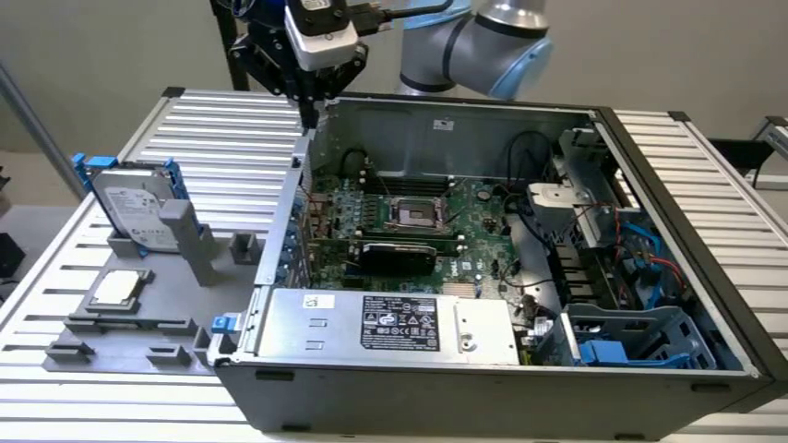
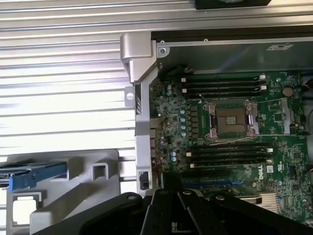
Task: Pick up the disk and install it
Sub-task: 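Reach for the disk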
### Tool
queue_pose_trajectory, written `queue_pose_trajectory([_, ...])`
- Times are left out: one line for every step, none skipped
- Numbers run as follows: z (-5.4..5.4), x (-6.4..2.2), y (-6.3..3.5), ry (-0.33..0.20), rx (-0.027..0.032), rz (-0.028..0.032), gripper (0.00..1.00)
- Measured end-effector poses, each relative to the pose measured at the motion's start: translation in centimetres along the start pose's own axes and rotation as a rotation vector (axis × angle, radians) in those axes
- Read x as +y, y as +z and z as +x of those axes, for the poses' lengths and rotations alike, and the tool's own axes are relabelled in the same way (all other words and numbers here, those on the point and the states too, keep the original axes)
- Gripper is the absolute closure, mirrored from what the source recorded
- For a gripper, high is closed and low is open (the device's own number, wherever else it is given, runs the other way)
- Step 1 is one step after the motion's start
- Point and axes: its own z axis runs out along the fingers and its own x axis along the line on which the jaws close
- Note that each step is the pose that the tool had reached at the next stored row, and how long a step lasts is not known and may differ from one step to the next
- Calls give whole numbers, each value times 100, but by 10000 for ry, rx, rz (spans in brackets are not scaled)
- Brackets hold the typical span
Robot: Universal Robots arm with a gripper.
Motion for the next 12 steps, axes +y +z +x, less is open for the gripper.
queue_pose_trajectory([45,-1,-1,-1,0,0,89])
queue_pose_trajectory([90,-2,-1,0,0,0,89])
queue_pose_trajectory([135,-2,-2,1,0,0,89])
queue_pose_trajectory([181,-2,-3,0,0,0,89])
queue_pose_trajectory([226,-2,-3,0,1,0,89])
queue_pose_trajectory([272,-1,-4,0,1,1,89])
queue_pose_trajectory([321,0,-3,1,0,1,89])
queue_pose_trajectory([366,1,-3,0,0,0,89])
queue_pose_trajectory([411,2,-3,-1,0,0,89])
queue_pose_trajectory([456,3,-3,0,0,0,89])
queue_pose_trajectory([503,5,-3,1,0,0,89])
queue_pose_trajectory([548,6,-3,0,0,0,89])
